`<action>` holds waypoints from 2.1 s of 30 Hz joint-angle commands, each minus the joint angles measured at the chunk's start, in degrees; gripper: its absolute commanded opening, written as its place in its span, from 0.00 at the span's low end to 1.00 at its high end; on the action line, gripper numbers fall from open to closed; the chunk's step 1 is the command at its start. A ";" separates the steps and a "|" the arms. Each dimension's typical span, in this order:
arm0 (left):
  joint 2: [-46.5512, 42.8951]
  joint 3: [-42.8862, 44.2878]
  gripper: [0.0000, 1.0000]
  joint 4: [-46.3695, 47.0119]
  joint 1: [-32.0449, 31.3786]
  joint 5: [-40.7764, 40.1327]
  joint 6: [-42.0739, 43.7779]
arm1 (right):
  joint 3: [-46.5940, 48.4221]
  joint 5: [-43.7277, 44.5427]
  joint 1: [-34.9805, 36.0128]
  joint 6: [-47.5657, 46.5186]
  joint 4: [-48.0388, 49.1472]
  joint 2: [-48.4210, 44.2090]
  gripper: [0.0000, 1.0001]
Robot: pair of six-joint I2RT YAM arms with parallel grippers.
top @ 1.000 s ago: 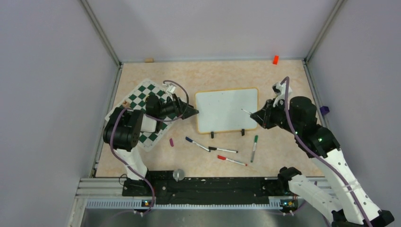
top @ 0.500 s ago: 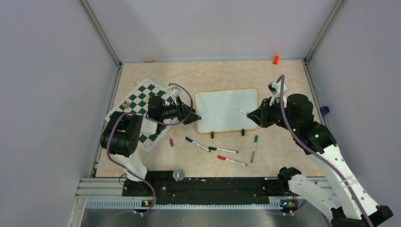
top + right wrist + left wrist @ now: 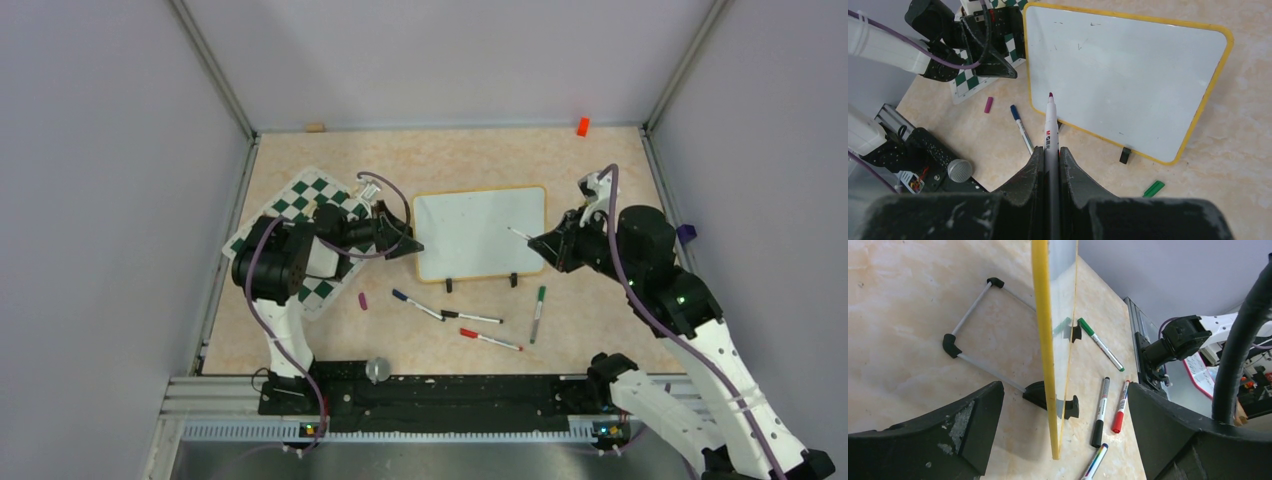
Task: Write a sentence on the whiteboard
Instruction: Hold the whiteboard on the whiteboard stand.
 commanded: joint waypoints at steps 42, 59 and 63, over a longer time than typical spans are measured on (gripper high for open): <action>-3.31 12.52 0.33 -35.25 -2.75 5.15 21.41 | 3.23 -1.05 -0.10 1.34 5.24 5.36 0.00; -3.41 11.19 0.00 -29.26 -2.75 6.63 18.43 | 9.68 4.72 6.02 3.73 1.24 15.74 0.00; -3.19 11.41 0.00 -29.37 -2.75 6.60 18.34 | 11.63 13.65 13.32 4.30 2.29 20.96 0.00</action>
